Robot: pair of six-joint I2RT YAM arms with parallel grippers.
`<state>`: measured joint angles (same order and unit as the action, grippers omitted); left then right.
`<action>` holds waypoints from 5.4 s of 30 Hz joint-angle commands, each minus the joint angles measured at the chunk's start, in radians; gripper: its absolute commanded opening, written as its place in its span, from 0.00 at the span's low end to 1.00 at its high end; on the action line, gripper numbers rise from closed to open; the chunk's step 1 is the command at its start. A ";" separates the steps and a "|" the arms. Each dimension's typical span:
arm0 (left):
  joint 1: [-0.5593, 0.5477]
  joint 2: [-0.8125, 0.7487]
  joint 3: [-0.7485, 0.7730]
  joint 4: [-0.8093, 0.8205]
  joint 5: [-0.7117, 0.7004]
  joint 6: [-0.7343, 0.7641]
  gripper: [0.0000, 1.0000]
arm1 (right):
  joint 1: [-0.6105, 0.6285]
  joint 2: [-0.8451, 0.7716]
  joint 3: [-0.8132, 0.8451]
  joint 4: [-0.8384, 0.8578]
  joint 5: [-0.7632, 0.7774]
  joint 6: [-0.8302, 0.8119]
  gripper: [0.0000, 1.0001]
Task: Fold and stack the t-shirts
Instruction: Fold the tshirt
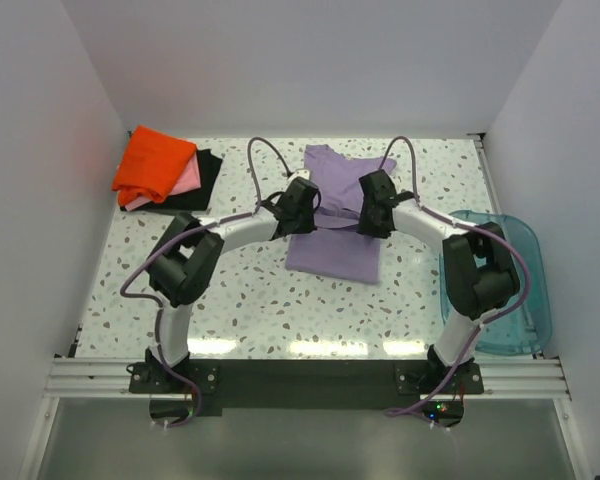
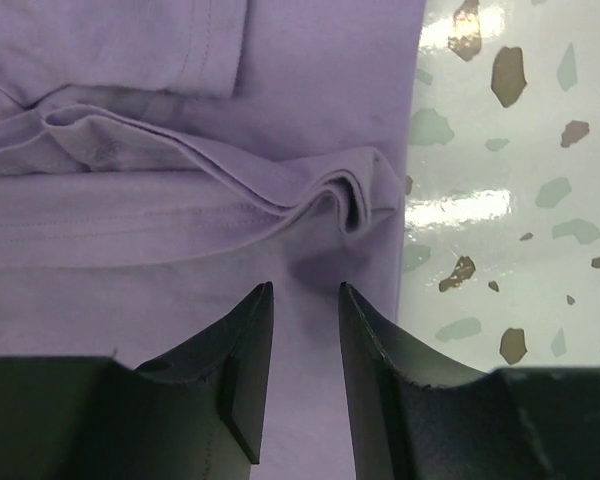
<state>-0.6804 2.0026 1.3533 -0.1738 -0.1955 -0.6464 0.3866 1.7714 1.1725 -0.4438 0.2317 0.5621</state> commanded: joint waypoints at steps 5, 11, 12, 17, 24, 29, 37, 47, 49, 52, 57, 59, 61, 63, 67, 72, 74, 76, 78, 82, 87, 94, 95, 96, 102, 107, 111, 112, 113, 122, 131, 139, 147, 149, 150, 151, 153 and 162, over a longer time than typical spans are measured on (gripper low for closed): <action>0.013 0.076 0.132 0.022 0.001 0.010 0.06 | 0.000 0.071 0.127 0.001 -0.012 -0.030 0.36; 0.045 0.120 0.202 0.034 0.004 0.025 0.11 | -0.021 0.144 0.202 -0.010 0.001 -0.042 0.36; 0.054 0.127 0.217 0.040 0.004 0.028 0.12 | -0.028 0.155 0.220 -0.010 0.000 -0.044 0.36; 0.087 0.162 0.262 0.048 -0.001 0.044 0.16 | -0.069 0.214 0.269 -0.009 -0.012 -0.036 0.37; 0.125 0.194 0.280 0.045 0.013 0.057 0.20 | -0.127 0.246 0.282 0.005 -0.035 -0.039 0.40; 0.137 0.182 0.280 0.046 0.015 0.068 0.21 | -0.150 0.223 0.276 0.008 -0.038 -0.054 0.47; 0.139 0.072 0.248 0.072 0.017 0.099 0.24 | -0.153 0.142 0.263 0.001 -0.049 -0.065 0.51; 0.079 0.076 0.231 0.160 0.120 0.134 0.27 | -0.134 0.132 0.230 0.033 -0.074 -0.083 0.52; 0.068 0.099 0.234 0.197 0.123 0.136 0.27 | -0.118 0.151 0.233 0.043 -0.074 -0.091 0.54; 0.065 0.145 0.234 0.215 0.125 0.120 0.27 | -0.094 0.203 0.260 0.045 -0.072 -0.102 0.54; 0.068 0.211 0.237 0.111 0.022 0.030 0.23 | -0.063 0.264 0.294 0.033 -0.065 -0.105 0.55; 0.065 0.232 0.230 0.061 -0.004 0.007 0.19 | -0.054 0.283 0.286 0.034 -0.061 -0.103 0.57; 0.067 0.232 0.207 0.008 -0.061 -0.056 0.18 | -0.040 0.290 0.279 0.030 -0.054 -0.102 0.57; 0.067 0.199 0.164 -0.009 -0.099 -0.093 0.17 | -0.025 0.287 0.250 0.031 -0.043 -0.100 0.58; 0.068 0.102 0.026 -0.004 -0.127 -0.139 0.17 | -0.008 0.257 0.158 0.051 -0.049 -0.088 0.60; 0.065 0.007 -0.118 0.023 -0.124 -0.173 0.15 | 0.055 0.179 0.073 0.065 -0.068 -0.080 0.61; 0.065 -0.033 -0.175 0.022 -0.128 -0.176 0.15 | 0.083 0.145 0.030 0.070 -0.060 -0.071 0.61; 0.065 -0.077 -0.236 0.030 -0.128 -0.177 0.15 | 0.110 0.097 -0.012 0.071 -0.069 -0.047 0.62; 0.064 -0.109 -0.278 0.037 -0.124 -0.179 0.15 | 0.124 0.063 -0.037 0.080 -0.087 -0.031 0.62; 0.062 -0.198 -0.382 0.048 -0.116 -0.185 0.15 | 0.132 -0.021 -0.083 0.082 -0.111 -0.010 0.63; 0.064 -0.261 -0.442 0.053 -0.114 -0.190 0.15 | 0.129 -0.040 -0.059 0.042 -0.094 -0.027 0.63; 0.064 -0.289 -0.390 0.028 -0.117 -0.124 0.15 | 0.091 -0.030 -0.050 0.048 -0.103 -0.056 0.60; 0.064 -0.289 -0.388 0.030 -0.114 -0.119 0.15 | 0.078 -0.026 -0.054 0.066 -0.133 -0.060 0.59; 0.064 -0.289 -0.385 0.030 -0.113 -0.119 0.15 | 0.055 -0.017 -0.060 0.082 -0.152 -0.060 0.58; 0.062 -0.263 -0.387 0.036 -0.102 -0.118 0.15 | 0.014 0.046 -0.082 0.143 -0.225 -0.074 0.56; 0.064 -0.257 -0.384 0.036 -0.104 -0.110 0.15 | 0.000 0.068 -0.091 0.142 -0.230 -0.054 0.54; 0.071 -0.280 -0.378 0.036 -0.101 -0.093 0.18 | -0.018 0.039 -0.091 0.119 -0.224 -0.048 0.57; 0.076 -0.301 -0.376 0.045 -0.094 -0.081 0.21 | -0.023 0.028 -0.088 0.106 -0.220 -0.045 0.58; 0.081 -0.315 -0.376 0.053 -0.084 -0.075 0.24 | -0.034 0.004 -0.083 0.096 -0.215 -0.044 0.59; 0.097 -0.514 -0.375 0.004 -0.053 -0.055 0.52 | -0.049 -0.199 -0.080 -0.042 -0.172 -0.007 0.77; 0.093 -0.717 -0.667 -0.076 0.082 -0.142 0.53 | 0.113 -0.587 -0.468 -0.067 -0.219 0.180 0.72; -0.008 -0.829 -0.842 -0.062 0.188 -0.176 0.56 | 0.225 -0.803 -0.717 -0.078 -0.229 0.360 0.66; -0.056 -0.872 -0.944 -0.055 0.180 -0.269 0.55 | 0.225 -0.822 -0.775 -0.027 -0.276 0.432 0.63; -0.056 -0.878 -0.968 -0.030 0.191 -0.277 0.55 | 0.225 -0.823 -0.780 -0.007 -0.279 0.444 0.63; -0.056 -0.874 -0.974 -0.009 0.191 -0.279 0.55 | 0.225 -0.823 -0.790 -0.003 -0.281 0.461 0.62; -0.056 -0.867 -0.977 -0.003 0.214 -0.285 0.55 | 0.225 -0.822 -0.794 0.013 -0.282 0.467 0.62; -0.056 -0.851 -0.987 0.020 0.226 -0.292 0.54 | 0.225 -0.820 -0.813 0.031 -0.287 0.495 0.62; -0.056 -0.858 -1.027 0.048 0.219 -0.311 0.47 | 0.225 -0.819 -0.904 0.137 -0.301 0.591 0.51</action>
<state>-0.7334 1.1324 0.3672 -0.0937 0.0174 -0.9440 0.6102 0.9413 0.3248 -0.3168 -0.0769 1.1019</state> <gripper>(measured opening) 0.475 0.520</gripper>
